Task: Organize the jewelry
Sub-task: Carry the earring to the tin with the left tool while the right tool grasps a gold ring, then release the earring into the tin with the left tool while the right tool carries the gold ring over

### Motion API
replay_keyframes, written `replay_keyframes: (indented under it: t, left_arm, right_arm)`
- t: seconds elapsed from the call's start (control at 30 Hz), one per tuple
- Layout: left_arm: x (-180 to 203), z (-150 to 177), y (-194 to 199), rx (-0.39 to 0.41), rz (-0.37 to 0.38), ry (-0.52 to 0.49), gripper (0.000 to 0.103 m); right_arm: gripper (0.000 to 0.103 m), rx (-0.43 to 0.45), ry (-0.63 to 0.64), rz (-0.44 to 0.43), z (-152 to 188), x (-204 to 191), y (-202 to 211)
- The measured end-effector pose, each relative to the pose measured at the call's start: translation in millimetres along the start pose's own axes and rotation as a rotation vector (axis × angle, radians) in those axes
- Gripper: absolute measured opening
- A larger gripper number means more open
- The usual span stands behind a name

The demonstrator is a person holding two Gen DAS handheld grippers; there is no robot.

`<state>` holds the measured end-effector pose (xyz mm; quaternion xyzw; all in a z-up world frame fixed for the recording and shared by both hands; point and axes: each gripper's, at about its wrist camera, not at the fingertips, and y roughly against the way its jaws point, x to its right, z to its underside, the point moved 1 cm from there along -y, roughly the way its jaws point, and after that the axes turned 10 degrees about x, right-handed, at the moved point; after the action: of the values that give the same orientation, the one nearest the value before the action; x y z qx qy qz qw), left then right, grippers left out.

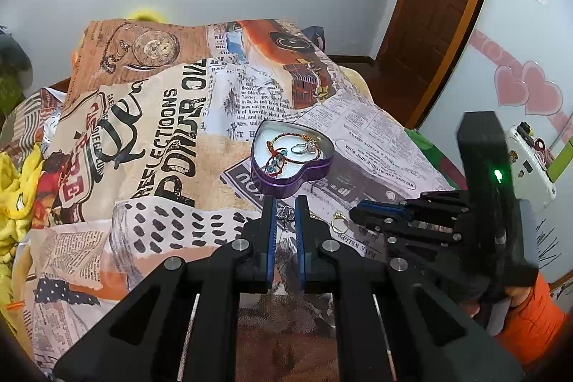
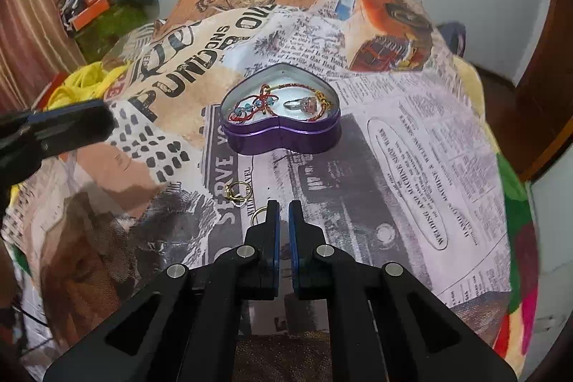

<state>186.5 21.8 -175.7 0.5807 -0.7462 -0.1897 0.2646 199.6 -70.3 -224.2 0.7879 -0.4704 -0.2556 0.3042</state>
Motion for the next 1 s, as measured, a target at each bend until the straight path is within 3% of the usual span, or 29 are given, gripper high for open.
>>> replay_keyframes:
  t: [0.03, 0.1, 0.17, 0.37, 0.47, 0.67, 1.0]
  left_arm:
    - [-0.1, 0.5, -0.3, -0.002, -0.001, 0.000, 0.008]
    - [-1.6, 2.1, -1.2, -0.007, -0.004, -0.001, 0.008]
    - [-3.8, 3.5, -2.5, -0.012, -0.007, 0.004, 0.008]
    - [-6.9, 5.5, -4.1, -0.019, -0.011, 0.019, 0.008]
    - [-5.4, 3.4, -4.3, -0.016, -0.015, 0.014, 0.008]
    - [-0.9, -11.2, -7.3, 0.002, -0.033, -0.022, 0.008]
    - [7.5, -45.1, -17.0, 0.050, -0.015, -0.047, 0.008]
  right_arm:
    - [0.011, -0.017, -0.018, -0.014, -0.8, 2.4, -3.1]
    - [0.026, -0.031, -0.037, -0.038, -1.1, 4.1, -8.7]
    - [0.028, -0.032, -0.021, -0.045, -0.3, 1.0, -12.9]
    - [0.028, -0.028, 0.108, 0.007, 10.6, -14.7, -20.9]
    - [0.017, -0.022, 0.114, 0.023, 9.8, -13.9, -20.1]
    - [0.017, -0.005, 0.098, 0.026, 2.2, -9.9, -12.7]
    - [0.017, 0.108, 0.080, 0.047, -25.5, -3.3, 13.1]
